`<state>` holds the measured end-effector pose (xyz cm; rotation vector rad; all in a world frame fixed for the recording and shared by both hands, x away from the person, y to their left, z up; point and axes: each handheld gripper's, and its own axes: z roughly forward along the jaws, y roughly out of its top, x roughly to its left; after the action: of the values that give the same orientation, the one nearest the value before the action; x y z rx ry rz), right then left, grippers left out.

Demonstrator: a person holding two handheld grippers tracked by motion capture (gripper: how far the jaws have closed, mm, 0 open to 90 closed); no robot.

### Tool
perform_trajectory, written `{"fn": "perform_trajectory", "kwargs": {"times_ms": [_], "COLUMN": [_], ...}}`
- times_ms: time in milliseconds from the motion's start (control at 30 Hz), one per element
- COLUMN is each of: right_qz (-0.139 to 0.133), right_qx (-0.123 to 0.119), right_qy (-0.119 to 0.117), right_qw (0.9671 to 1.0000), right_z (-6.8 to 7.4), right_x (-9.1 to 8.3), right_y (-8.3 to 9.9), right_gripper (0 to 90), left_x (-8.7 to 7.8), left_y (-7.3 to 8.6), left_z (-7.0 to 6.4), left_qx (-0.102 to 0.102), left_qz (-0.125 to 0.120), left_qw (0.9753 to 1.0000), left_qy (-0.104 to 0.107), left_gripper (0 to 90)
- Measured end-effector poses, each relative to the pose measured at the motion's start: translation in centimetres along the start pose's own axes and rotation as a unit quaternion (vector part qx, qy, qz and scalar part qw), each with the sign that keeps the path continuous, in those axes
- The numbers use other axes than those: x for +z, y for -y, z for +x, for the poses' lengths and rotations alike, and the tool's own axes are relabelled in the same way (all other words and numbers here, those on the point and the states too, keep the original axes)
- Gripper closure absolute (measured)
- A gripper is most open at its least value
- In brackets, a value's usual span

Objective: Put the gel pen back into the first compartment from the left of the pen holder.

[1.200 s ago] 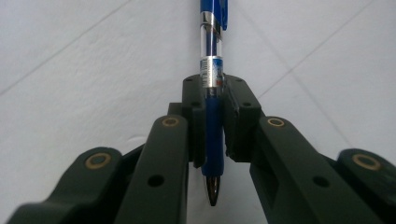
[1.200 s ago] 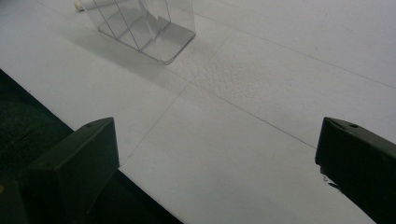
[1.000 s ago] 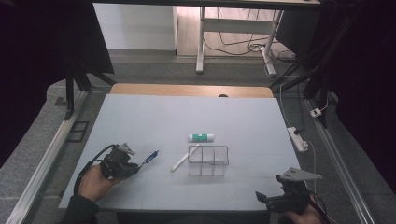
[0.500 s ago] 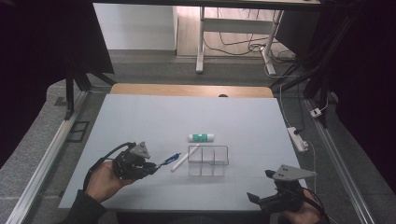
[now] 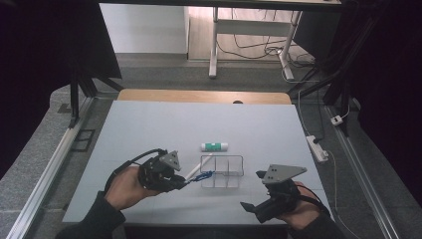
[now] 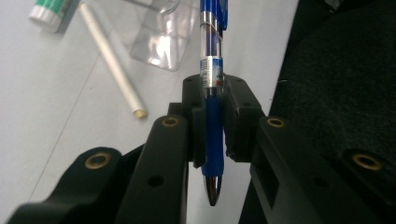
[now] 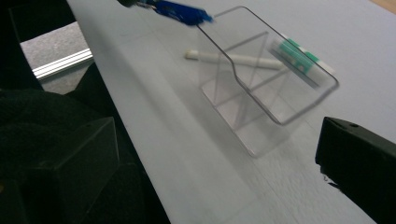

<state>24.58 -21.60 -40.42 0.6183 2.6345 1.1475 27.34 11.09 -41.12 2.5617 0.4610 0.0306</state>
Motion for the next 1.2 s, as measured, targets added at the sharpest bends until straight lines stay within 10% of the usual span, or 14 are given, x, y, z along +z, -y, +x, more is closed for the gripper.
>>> {"fn": "perform_trajectory", "kwargs": {"times_ms": [400, 1200], "right_qz": [0.030, 0.089], "right_qx": [-0.053, -0.164], "right_qy": [-0.031, -0.089], "right_qw": [0.9976, 0.9783], "right_z": [0.7, 1.9], "right_x": [3.2, 6.8], "right_y": [-2.7, -4.1], "right_gripper": [13.5, 57.4], "left_x": [1.3, 2.6], "left_y": [-2.7, -4.5], "left_z": [-1.2, -2.0], "left_qx": [0.043, 0.096], "left_qz": [0.030, 0.069], "left_qw": [0.9982, 0.9915], "left_qy": [0.031, 0.055], "left_gripper": [79.6, 79.5]}}
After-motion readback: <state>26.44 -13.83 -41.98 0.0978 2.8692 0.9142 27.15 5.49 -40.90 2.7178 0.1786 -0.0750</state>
